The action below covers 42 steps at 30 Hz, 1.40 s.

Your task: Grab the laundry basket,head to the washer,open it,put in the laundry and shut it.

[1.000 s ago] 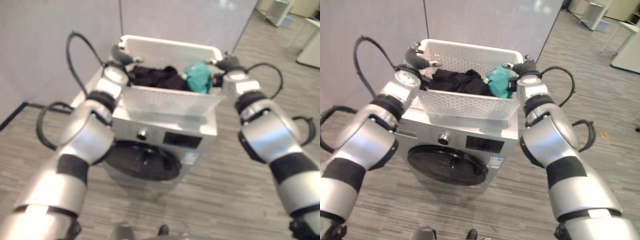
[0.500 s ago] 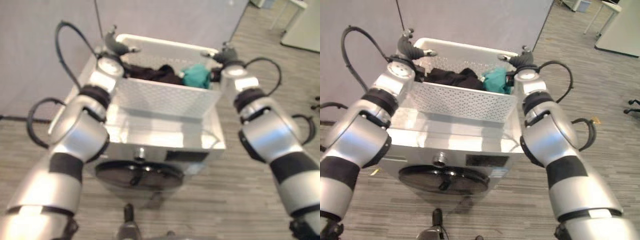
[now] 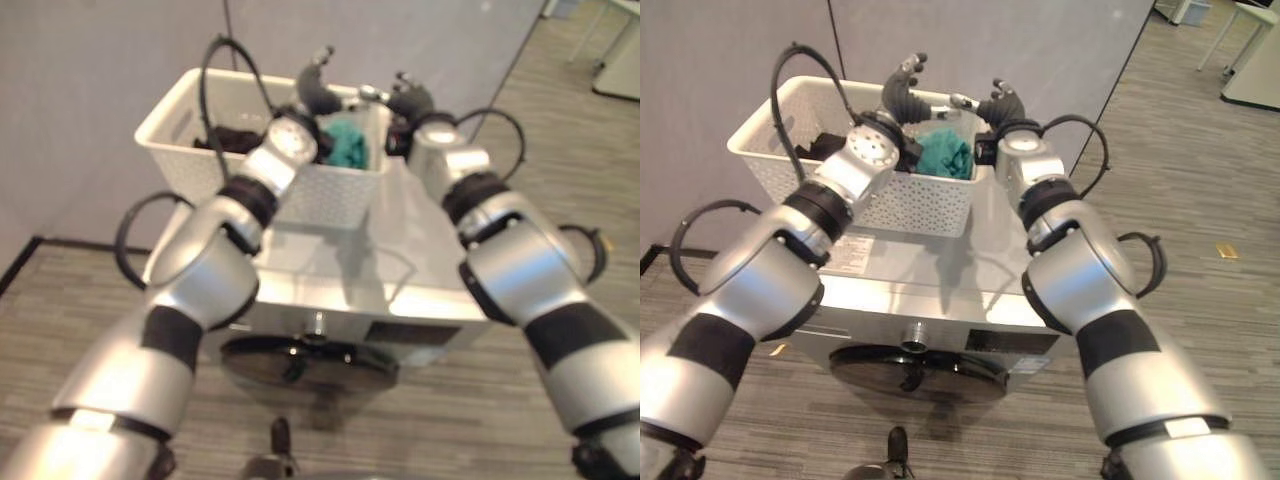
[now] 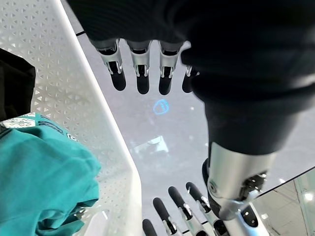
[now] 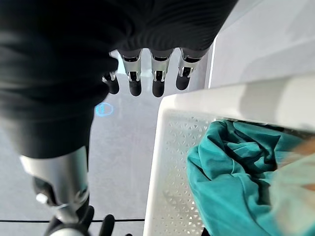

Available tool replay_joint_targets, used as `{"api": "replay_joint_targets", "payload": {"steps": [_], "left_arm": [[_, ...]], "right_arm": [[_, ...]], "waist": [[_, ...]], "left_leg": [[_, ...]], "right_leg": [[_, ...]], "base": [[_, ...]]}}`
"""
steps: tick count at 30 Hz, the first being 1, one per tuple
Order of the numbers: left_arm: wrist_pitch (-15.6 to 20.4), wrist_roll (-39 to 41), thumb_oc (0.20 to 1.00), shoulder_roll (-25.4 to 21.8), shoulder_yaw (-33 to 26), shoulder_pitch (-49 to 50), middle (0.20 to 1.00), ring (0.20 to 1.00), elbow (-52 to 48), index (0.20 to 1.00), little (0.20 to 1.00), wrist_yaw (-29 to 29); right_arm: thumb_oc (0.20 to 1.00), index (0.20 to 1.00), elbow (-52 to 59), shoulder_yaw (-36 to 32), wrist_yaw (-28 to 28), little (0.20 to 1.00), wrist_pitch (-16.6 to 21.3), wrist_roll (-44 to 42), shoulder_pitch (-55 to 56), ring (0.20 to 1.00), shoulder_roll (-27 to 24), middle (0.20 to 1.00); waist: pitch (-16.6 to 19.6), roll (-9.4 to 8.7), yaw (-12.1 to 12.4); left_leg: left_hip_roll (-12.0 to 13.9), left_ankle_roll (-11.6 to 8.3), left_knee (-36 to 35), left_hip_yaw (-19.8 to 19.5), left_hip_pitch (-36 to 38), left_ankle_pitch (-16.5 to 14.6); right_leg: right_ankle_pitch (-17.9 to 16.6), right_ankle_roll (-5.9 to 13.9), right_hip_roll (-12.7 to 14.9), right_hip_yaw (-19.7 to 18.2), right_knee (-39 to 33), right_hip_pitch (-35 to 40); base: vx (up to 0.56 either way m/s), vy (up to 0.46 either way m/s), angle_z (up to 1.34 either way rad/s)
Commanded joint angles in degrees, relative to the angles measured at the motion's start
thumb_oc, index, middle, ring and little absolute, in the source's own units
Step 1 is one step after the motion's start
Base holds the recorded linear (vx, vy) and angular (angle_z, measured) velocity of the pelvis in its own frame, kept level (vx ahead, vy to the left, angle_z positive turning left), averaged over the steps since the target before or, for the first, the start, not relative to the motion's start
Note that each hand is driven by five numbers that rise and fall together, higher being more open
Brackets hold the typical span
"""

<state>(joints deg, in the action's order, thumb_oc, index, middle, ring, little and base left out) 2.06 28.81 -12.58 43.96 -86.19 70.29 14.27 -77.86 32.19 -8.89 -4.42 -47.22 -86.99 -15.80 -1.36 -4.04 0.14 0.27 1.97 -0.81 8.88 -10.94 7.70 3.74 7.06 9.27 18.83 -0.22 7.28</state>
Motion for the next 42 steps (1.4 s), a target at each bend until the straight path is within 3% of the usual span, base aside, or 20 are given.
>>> {"api": "replay_joint_targets", "payload": {"steps": [1,10,18,25,28,30,31,32,33,34,35,37,38,39,41,42], "left_arm": [[3.50,-0.62,1.000,-0.87,1.85,-8.81,1.000,1.000,4.88,1.000,1.000,-0.13],[3.58,-0.60,1.000,-1.92,2.00,-8.92,1.000,1.000,5.27,1.000,1.000,-0.64],[5.04,1.63,1.000,-3.46,1.00,-11.56,1.000,1.000,4.37,1.000,1.000,0.54],[7.27,6.47,1.000,-7.23,-1.13,-12.47,1.000,1.000,1.77,1.000,1.000,1.32],[8.99,6.61,1.000,-10.24,-1.26,-12.20,1.000,1.000,-2.93,1.000,1.000,2.53],[11.61,4.57,1.000,-14.09,-3.94,-7.91,1.000,1.000,-17.40,1.000,1.000,5.37],[11.41,4.39,1.000,-14.11,-4.09,-7.57,1.000,1.000,-17.83,1.000,1.000,5.57],[13.06,1.80,1.000,-17.44,-7.49,-1.05,1.000,1.000,-31.42,1.000,1.000,6.72],[12.76,1.55,1.000,-17.47,-7.69,-0.50,1.000,1.000,-32.04,1.000,1.000,6.93],[13.56,-1.97,1.000,-21.22,-13.06,8.32,1.000,1.000,-46.19,1.000,1.000,7.00],[13.50,-4.65,1.000,-23.55,-16.46,14.94,1.000,1.000,-54.02,1.000,1.000,6.25],[12.88,-6.25,1.000,-25.12,-18.83,20.21,1.000,1.000,-60.26,1.000,1.000,5.36],[12.54,-8.06,1.000,-28.14,-23.88,31.13,1.000,1.000,-70.75,1.000,1.000,2.85],[12.43,-8.10,1.000,-28.12,-23.97,31.36,1.000,1.000,-70.94,1.000,1.000,2.84],[12.12,-9.08,1.000,-29.73,-30.54,43.34,1.000,1.000,-78.71,1.000,1.000,0.12],[11.97,-8.90,1.000,-29.93,-32.43,47.06,1.000,1.000,-80.44,1.000,1.000,-0.47]], "right_arm": [[1.000,1.000,-2.26,2.18,0.61,1.000,1.93,1.65,-3.76,1.000,-2.47,1.000],[1.000,1.000,-2.37,1.65,0.54,1.000,2.07,1.98,-3.53,1.000,-3.26,1.000],[1.000,1.000,1.06,0.34,-1.18,1.000,5.64,-0.60,-6.36,1.000,-3.10,1.000],[1.000,1.000,4.27,1.49,-2.24,1.000,7.22,1.01,-7.23,1.000,-3.74,1.000],[1.000,1.000,9.60,2.21,-3.45,1.000,8.88,1.95,-6.37,1.000,-5.88,1.000],[1.000,1.000,23.03,0.68,-5.66,1.000,11.59,3.56,-2.35,1.000,-11.09,1.000],[1.000,1.000,23.43,0.65,-5.85,1.000,11.45,3.69,-2.01,1.000,-11.14,1.000],[1.000,1.000,36.55,-2.02,-6.84,1.000,13.33,5.36,3.38,1.000,-15.91,1.000],[1.000,1.000,37.14,-2.14,-7.08,1.000,13.10,5.56,3.93,1.000,-15.97,1.000],[1.000,1.000,49.37,-6.64,-7.00,1.000,14.12,8.12,12.08,1.000,-20.52,1.000],[1.000,1.000,55.65,-10.03,-6.43,1.000,14.93,8.37,18.26,1.000,-22.60,1.000],[1.000,1.000,60.26,-12.27,-5.70,1.000,14.87,8.74,22.62,1.000,-24.06,1.000],[1.000,1.000,67.76,-16.46,-4.56,1.000,15.05,9.79,30.97,1.000,-27.55,1.000],[1.000,1.000,67.92,-16.49,-4.60,1.000,14.98,9.83,31.16,1.000,-27.53,1.000],[1.000,1.000,79.01,-23.15,-1.54,1.000,15.19,10.92,44.41,1.000,-31.68,1.000],[1.000,1.000,80.88,-24.99,-1.13,1.000,15.20,10.11,48.83,1.000,-31.75,1.000]], "waist": [[3.31,-0.36,2.38],[4.00,0.80,2.67],[4.61,1.76,2.77],[5.15,2.65,2.91],[4.96,3.36,3.00],[3.55,3.77,3.37],[3.83,3.97,3.33],[1.53,3.71,3.74],[1.84,3.89,3.71],[-0.14,3.82,4.16],[-1.03,3.89,4.55],[-0.92,4.17,4.57],[-1.68,4.09,4.96],[-1.49,4.15,4.91],[-3.34,2.67,3.93],[-3.35,2.14,3.76]], "left_leg": [[2.74,-2.70,-2.11,1.03,4.47,-3.30],[2.70,-2.67,-3.29,0.56,5.87,-3.37],[3.58,-3.44,-3.77,0.35,6.01,-2.75],[4.84,-4.16,-3.60,0.41,6.89,-1.98],[6.11,-4.82,-3.65,0.06,6.84,-0.49],[8.25,-5.64,-3.83,-1.19,5.49,1.66],[8.41,-5.64,-3.95,-1.31,5.23,1.95],[9.61,-6.07,-3.79,-2.58,3.64,3.50],[9.74,-6.06,-3.91,-2.68,3.46,3.78],[10.80,-6.56,-4.04,-3.41,2.09,5.02],[11.67,-7.20,-4.19,-3.77,0.80,5.89],[12.21,-7.62,-4.19,-4.28,-0.20,6.58],[13.14,-8.46,-4.19,-3.39,-1.82,6.88],[13.18,-8.46,-4.19,-3.46,-1.95,6.92],[15.72,-7.81,-3.37,4.32,-0.47,6.33],[16.04,-7.46,-1.98,5.37,0.60,5.66]], "right_leg": [[-6.46,3.76,2.93,-0.34,4.48,1.67],[-5.48,3.76,2.85,0.32,3.82,2.24],[-4.54,3.61,2.19,0.46,2.95,2.10],[-2.05,2.74,1.15,0.25,3.29,2.81],[0.81,1.42,-0.29,0.12,3.96,3.00],[5.16,-0.97,-2.65,0.11,4.79,2.41],[4.95,-1.07,-2.87,0.20,4.71,2.18],[6.87,-2.67,-4.40,-0.34,6.03,1.14],[6.70,-2.75,-4.57,-0.26,6.01,0.95],[7.83,-3.89,-6.06,-0.16,6.44,0.15],[7.84,-4.34,-7.09,0.46,5.76,-0.14],[7.47,-4.63,-7.77,1.07,5.07,-0.41],[6.85,-4.96,-8.32,2.78,3.71,-0.67],[6.78,-4.97,-8.39,2.83,3.64,-0.74],[5.56,-5.47,-7.32,5.38,2.89,-2.08],[5.19,-5.59,-6.98,5.84,2.47,-2.42]], "base": [[0.01,-0.039,-0.02],[-0.01,-0.018,0.00],[-0.05,-0.052,-0.01],[-0.07,-0.075,0.00],[-0.15,-0.147,0.01],[-0.25,-0.249,0.04],[-0.28,-0.277,0.12],[-0.18,-0.153,0.25],[-0.32,-0.313,0.57],[-0.25,-0.263,0.64],[-0.31,-0.303,0.43],[-0.18,-0.148,0.14],[-0.14,-0.109,0.24],[-0.30,-0.172,0.37],[-0.28,-0.107,0.46],[-0.08,-0.066,0.48]]}}
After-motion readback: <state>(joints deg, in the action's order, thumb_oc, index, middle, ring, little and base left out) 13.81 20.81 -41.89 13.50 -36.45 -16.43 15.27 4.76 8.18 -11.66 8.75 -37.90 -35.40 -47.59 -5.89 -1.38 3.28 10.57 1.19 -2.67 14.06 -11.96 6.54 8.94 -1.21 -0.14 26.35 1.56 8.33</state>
